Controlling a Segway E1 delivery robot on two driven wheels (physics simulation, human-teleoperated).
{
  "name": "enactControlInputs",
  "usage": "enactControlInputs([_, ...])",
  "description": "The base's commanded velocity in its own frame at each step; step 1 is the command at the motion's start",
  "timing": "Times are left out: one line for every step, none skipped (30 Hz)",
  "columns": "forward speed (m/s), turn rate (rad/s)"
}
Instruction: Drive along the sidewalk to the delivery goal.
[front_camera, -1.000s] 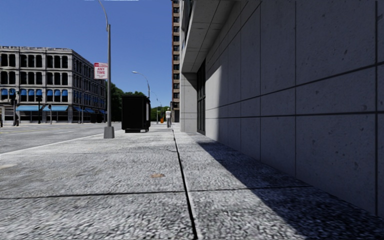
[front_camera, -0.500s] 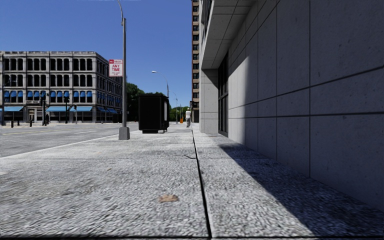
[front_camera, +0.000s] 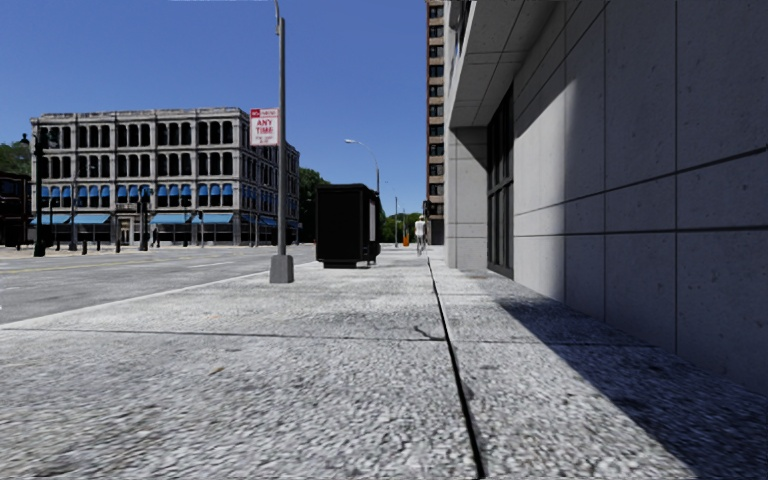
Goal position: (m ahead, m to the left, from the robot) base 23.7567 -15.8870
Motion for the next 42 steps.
enactControlInputs([1.79, 0.35])
enactControlInputs([1.79, 0.35])
enactControlInputs([1.79, 0.35])
enactControlInputs([1.79, 0.33])
enactControlInputs([1.79, 0.28])
enactControlInputs([1.79, 0.28])
enactControlInputs([1.79, 0.19])
enactControlInputs([1.79, 0.05])
enactControlInputs([1.79, 0.0])
enactControlInputs([1.79, 0.0])
enactControlInputs([1.79, 0.0])
enactControlInputs([1.8, 0.0])
enactControlInputs([1.8, 0.0])
enactControlInputs([1.8, 0.0])
enactControlInputs([1.8, 0.0])
enactControlInputs([1.8, 0.0])
enactControlInputs([1.81, 0.0])
enactControlInputs([1.84, 0.0])
enactControlInputs([1.89, 0.0])
enactControlInputs([1.89, 0.0])
enactControlInputs([1.92, 0.0])
enactControlInputs([1.92, 0.0])
enactControlInputs([1.92, 0.0])
enactControlInputs([1.92, 0.0])
enactControlInputs([1.92, 0.0])
enactControlInputs([1.93, 0.0])
enactControlInputs([1.93, 0.0])
enactControlInputs([1.96, 0.0])
enactControlInputs([1.96, 0.0])
enactControlInputs([1.96, 0.0])
enactControlInputs([1.97, 0.0])
enactControlInputs([1.97, 0.0])
enactControlInputs([1.97, -0.04])
enactControlInputs([1.97, -0.17])
enactControlInputs([1.97, -0.26])
enactControlInputs([1.97, -0.33])
enactControlInputs([1.98, -0.37])
enactControlInputs([1.98, -0.37])
enactControlInputs([1.98, -0.37])
enactControlInputs([1.98, -0.37])
enactControlInputs([1.98, -0.37])
enactControlInputs([1.98, -0.37])
